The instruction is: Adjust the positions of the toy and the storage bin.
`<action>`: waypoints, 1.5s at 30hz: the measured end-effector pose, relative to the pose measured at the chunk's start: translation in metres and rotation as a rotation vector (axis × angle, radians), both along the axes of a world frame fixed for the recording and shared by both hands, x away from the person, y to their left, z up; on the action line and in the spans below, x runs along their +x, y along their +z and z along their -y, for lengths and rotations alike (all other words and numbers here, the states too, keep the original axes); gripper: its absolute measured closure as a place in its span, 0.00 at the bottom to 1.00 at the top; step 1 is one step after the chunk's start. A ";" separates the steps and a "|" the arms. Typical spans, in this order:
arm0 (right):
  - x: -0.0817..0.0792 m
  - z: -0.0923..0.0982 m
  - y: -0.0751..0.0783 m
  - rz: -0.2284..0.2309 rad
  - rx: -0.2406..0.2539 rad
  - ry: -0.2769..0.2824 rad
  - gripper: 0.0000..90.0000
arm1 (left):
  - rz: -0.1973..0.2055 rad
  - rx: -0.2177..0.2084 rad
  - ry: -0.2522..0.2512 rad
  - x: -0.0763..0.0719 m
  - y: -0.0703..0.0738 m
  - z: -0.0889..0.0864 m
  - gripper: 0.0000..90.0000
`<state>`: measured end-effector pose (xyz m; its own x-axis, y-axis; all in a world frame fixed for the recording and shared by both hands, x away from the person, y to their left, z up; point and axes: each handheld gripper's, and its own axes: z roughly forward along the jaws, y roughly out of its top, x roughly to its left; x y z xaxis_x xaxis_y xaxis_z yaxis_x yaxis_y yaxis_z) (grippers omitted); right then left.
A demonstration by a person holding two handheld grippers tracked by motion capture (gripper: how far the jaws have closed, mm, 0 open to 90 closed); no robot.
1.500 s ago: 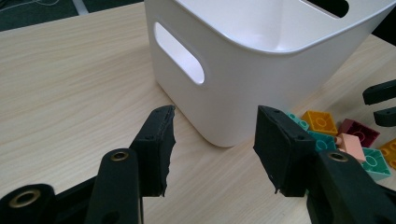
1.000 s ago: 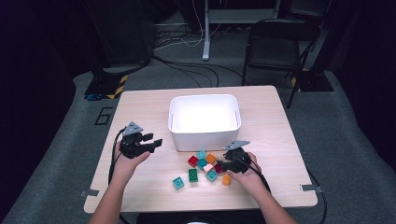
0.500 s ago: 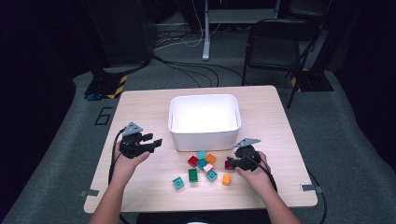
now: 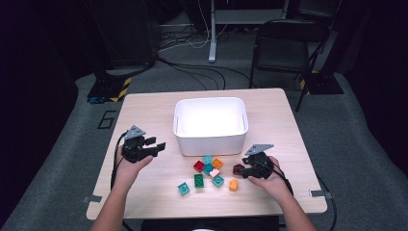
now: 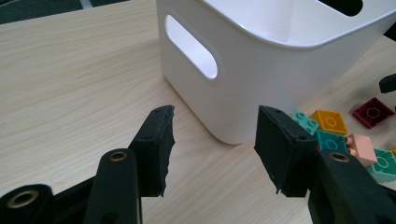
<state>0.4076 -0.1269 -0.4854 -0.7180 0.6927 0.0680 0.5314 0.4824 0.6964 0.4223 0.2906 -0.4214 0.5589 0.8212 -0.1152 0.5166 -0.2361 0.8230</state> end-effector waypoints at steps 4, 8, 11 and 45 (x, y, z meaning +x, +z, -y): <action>0.000 0.000 -0.003 0.007 -0.026 0.016 0.51 | -0.007 -0.004 0.001 0.001 -0.001 -0.001 0.51; 0.001 0.000 -0.006 0.006 -0.044 0.024 0.51 | -0.007 -0.009 0.003 0.001 -0.001 -0.001 0.51; 0.001 -0.002 -0.008 0.010 -0.068 0.021 0.51 | -0.012 -0.013 0.004 0.001 -0.002 -0.001 0.51; 0.018 0.008 0.000 -0.003 -0.010 -0.100 0.65 | -0.027 -0.027 0.026 0.009 -0.009 -0.009 0.50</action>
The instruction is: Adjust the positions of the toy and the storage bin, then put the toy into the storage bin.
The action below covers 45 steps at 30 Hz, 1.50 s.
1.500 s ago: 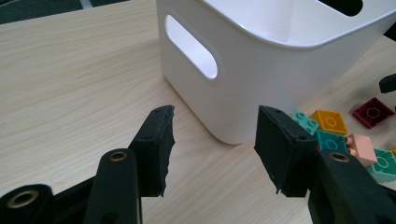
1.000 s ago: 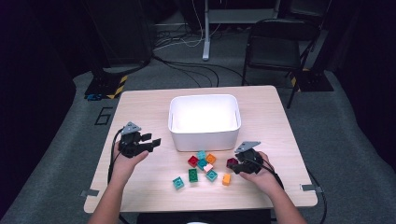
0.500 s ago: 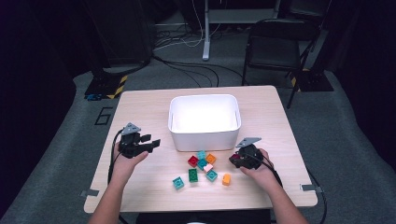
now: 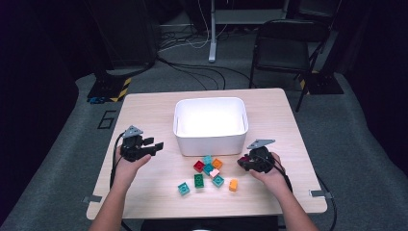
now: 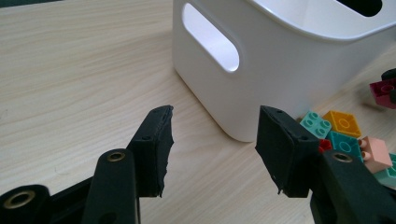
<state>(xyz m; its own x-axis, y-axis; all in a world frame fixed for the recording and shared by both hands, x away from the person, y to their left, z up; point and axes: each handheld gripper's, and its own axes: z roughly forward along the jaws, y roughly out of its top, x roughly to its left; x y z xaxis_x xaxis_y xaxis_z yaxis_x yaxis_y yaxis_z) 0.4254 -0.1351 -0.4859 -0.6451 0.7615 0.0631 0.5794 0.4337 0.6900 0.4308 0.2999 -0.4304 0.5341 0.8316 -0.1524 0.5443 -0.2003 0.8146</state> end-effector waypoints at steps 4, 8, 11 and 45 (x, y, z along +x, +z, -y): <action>-0.003 0.002 0.008 0.000 0.027 -0.014 0.65 | -0.008 0.011 -0.007 0.000 -0.002 0.000 0.50; -0.007 0.001 0.018 -0.007 0.059 -0.026 0.65 | -0.005 0.004 0.002 0.000 0.000 -0.002 0.50; -0.009 0.000 0.024 -0.009 0.064 -0.020 0.65 | -0.002 -0.003 0.007 -0.001 0.000 -0.004 0.49; -0.018 -0.024 0.138 0.039 0.148 0.138 0.65 | -0.014 -0.003 0.030 0.003 -0.004 -0.006 0.48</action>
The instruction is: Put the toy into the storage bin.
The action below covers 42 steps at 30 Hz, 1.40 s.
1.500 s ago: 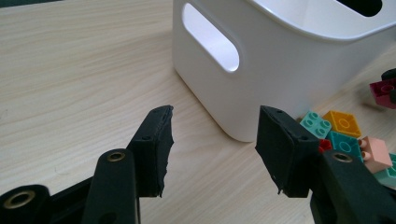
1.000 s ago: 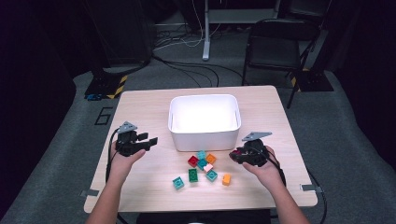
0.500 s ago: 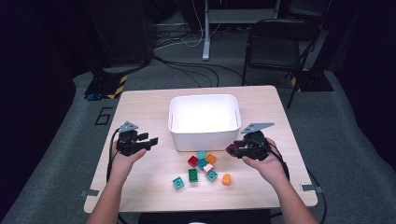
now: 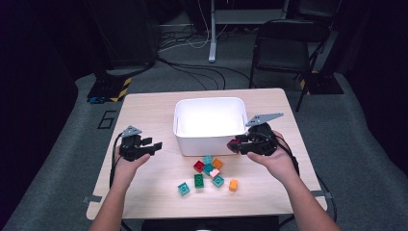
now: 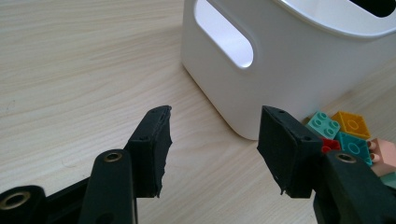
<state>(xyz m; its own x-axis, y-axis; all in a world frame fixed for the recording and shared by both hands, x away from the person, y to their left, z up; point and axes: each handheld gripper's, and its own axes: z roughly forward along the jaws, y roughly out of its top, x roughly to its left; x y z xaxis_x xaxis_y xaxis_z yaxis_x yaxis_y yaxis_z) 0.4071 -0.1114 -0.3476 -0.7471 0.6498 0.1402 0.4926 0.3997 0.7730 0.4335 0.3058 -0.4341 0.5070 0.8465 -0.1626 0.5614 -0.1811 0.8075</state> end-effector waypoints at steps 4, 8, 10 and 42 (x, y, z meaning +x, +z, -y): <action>0.005 -0.002 0.009 0.023 -0.009 -0.005 0.65 | -0.008 0.000 0.000 0.000 0.000 0.000 0.48; 0.013 -0.006 0.015 0.025 -0.019 -0.007 0.65 | -0.010 0.002 -0.004 0.001 0.000 -0.001 0.48; 0.018 -0.008 0.018 0.026 -0.020 -0.008 0.65 | -0.004 -0.005 0.007 0.000 -0.001 -0.001 0.48; 0.118 -0.067 -0.002 0.029 -0.095 -0.095 0.65 | -0.022 -0.016 0.013 0.003 -0.005 -0.008 0.48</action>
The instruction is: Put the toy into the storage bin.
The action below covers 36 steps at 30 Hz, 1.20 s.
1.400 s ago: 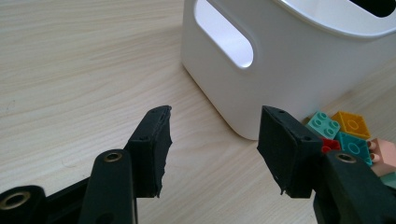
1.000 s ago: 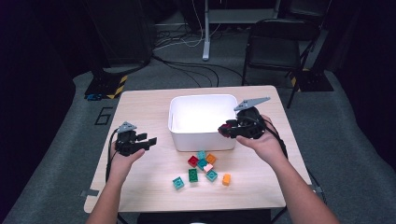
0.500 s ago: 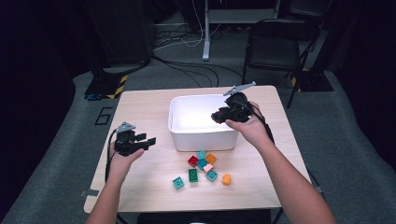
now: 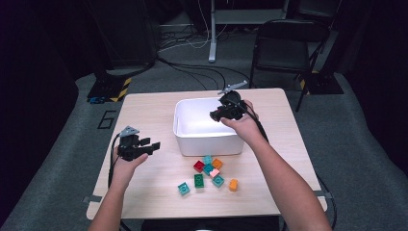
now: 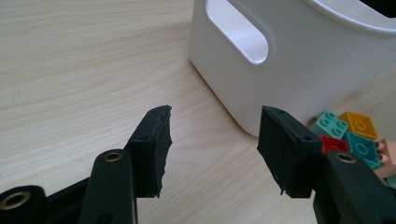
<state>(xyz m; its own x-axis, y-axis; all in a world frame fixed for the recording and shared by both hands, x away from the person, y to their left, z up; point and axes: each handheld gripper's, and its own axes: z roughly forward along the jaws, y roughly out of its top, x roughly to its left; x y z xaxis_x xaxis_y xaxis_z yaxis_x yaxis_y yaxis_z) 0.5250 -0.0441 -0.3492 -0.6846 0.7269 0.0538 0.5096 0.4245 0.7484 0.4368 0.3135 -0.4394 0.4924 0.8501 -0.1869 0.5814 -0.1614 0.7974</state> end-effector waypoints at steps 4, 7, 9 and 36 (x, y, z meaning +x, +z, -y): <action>0.008 -0.008 -0.005 -0.006 -0.010 -0.006 0.65 | -0.002 0.003 0.000 0.001 -0.001 -0.001 0.48; 0.013 -0.013 -0.010 -0.021 -0.024 -0.016 0.65 | -0.001 0.002 0.000 0.001 -0.001 -0.001 0.48; 0.018 -0.016 -0.014 -0.028 -0.035 -0.024 0.65 | -0.001 0.004 0.000 0.001 -0.001 -0.001 0.48; 0.004 -0.013 -0.007 -0.017 -0.033 0.025 0.61 | -0.004 0.009 -0.004 0.001 -0.002 0.001 0.48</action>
<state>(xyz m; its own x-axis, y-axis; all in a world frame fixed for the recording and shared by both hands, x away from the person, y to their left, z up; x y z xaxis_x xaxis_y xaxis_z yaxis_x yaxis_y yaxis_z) 0.5287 -0.0307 -0.3557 -0.7014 0.7115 0.0419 0.5113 0.4613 0.7251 0.4378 0.3128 -0.4414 0.4946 0.8500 -0.1811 0.5841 -0.1709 0.7935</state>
